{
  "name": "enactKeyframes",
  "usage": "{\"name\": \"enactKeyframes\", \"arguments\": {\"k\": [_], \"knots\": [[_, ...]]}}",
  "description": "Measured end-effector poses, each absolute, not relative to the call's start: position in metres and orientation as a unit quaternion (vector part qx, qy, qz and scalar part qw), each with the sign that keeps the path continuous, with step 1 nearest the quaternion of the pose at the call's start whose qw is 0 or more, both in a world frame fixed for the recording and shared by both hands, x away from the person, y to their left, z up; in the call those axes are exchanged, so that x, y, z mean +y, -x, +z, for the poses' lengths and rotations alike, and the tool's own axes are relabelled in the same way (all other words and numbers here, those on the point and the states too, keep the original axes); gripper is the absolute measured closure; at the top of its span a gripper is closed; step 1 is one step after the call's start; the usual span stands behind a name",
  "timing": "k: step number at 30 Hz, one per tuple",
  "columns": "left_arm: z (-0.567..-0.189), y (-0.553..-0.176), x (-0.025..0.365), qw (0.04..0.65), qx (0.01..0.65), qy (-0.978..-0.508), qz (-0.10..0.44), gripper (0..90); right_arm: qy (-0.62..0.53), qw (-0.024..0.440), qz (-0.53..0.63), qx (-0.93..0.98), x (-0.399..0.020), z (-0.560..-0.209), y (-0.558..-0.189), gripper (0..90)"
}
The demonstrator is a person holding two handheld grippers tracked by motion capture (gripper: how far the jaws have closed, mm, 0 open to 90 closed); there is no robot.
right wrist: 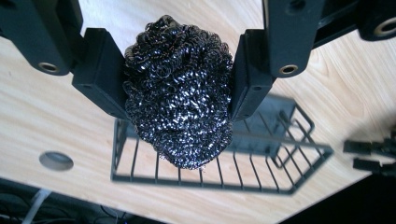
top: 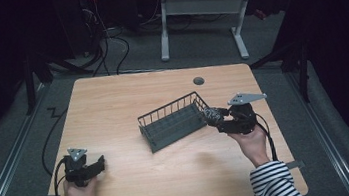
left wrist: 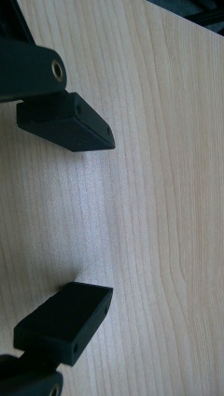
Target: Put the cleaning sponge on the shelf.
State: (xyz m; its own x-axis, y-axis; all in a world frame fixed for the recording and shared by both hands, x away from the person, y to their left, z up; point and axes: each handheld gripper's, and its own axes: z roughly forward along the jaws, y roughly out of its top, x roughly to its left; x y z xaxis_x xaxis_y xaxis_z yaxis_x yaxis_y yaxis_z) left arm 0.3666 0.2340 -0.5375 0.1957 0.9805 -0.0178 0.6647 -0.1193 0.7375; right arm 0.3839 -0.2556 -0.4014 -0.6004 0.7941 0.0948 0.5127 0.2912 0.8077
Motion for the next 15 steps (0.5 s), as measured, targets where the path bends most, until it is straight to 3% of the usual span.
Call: {"name": "enactKeyframes", "arguments": {"k": [15], "knots": [[-0.537, -0.367, 0.234, 0.318, 0.583, -0.705, 0.248, 24.7, -0.401, 0.164, 0.423, 0.796, -0.228, -0.38, -0.411, 42.3]]}}
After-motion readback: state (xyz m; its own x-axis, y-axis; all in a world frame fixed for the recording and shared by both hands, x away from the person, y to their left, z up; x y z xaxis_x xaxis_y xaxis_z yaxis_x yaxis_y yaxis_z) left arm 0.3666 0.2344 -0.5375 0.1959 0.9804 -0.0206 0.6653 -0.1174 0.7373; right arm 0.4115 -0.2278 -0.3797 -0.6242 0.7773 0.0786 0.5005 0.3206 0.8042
